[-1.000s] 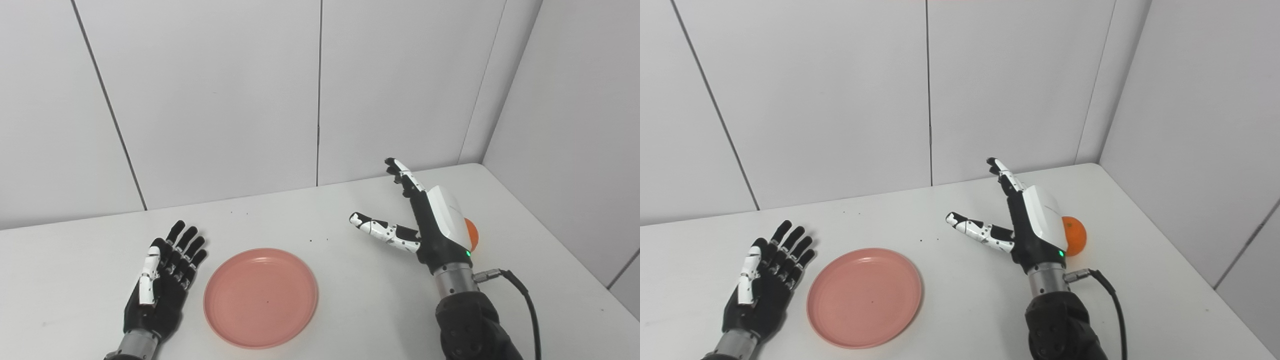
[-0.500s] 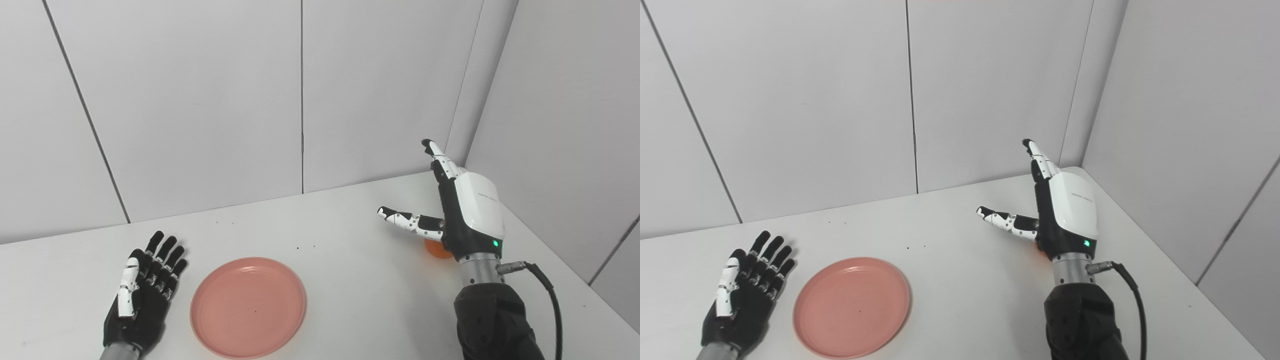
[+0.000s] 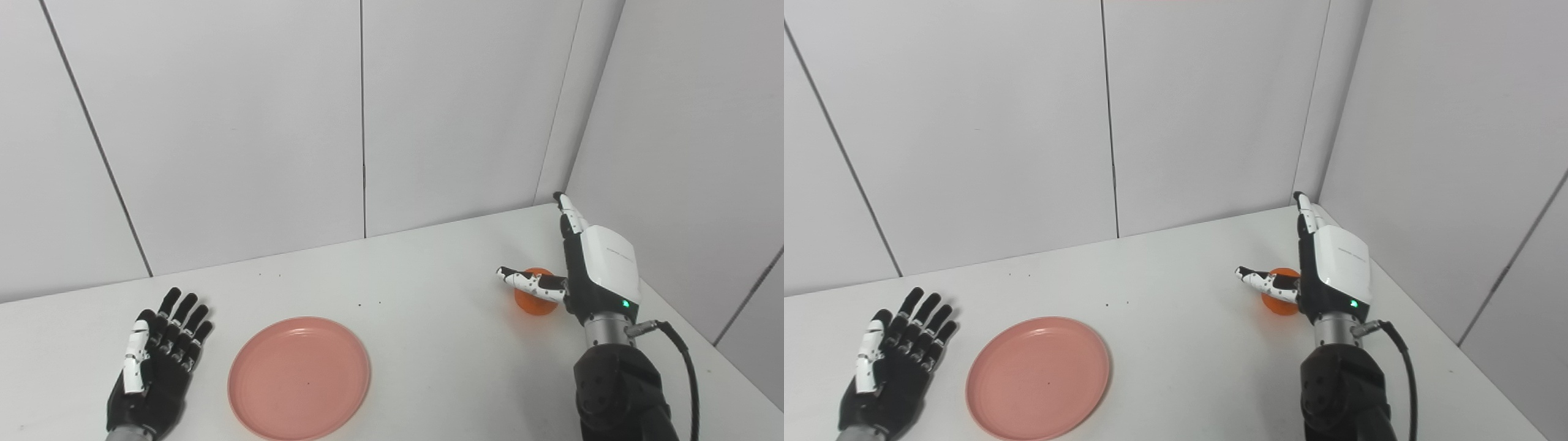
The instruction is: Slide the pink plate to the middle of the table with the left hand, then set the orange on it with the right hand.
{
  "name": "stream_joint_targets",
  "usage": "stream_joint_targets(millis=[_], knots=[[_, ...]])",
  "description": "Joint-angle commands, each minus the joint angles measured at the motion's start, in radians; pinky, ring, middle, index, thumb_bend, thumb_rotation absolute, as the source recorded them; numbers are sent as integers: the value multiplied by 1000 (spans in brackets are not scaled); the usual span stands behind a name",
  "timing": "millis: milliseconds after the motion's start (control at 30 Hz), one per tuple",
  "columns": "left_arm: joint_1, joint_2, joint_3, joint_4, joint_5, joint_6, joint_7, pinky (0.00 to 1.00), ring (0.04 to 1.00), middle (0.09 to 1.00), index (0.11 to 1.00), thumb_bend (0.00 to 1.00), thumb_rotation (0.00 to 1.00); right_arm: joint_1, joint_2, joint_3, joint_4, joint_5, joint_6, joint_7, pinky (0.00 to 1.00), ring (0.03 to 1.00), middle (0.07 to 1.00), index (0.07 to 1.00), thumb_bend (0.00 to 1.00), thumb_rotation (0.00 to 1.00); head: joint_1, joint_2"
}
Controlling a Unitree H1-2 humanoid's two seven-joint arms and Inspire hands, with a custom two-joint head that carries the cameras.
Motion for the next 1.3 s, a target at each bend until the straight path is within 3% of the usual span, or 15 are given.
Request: stream_joint_targets(millis=[0,200,533,767,1267], knots=[[27,12,2,22,11,76,42,1000,976,981,983,295,1000,-21,-2,-9,0,-10,-4,-14,689,848,915,955,909,479,-2,7],[24,13,7,19,1,83,40,1000,972,979,979,292,1000,-32,3,-3,64,19,-5,-22,741,873,928,959,901,483,-4,18],[28,10,16,-18,1,123,69,998,969,974,970,295,1000,-63,-1,0,144,48,-4,-37,701,851,911,949,903,475,-4,44],[30,13,16,-28,0,117,80,984,958,963,958,301,1000,-95,-6,-8,197,51,-4,-36,659,819,905,943,925,473,-7,55],[25,15,22,-23,-2,111,80,983,956,957,951,304,1000,-122,-22,-60,241,29,-4,-6,694,837,911,953,938,500,-8,75]])
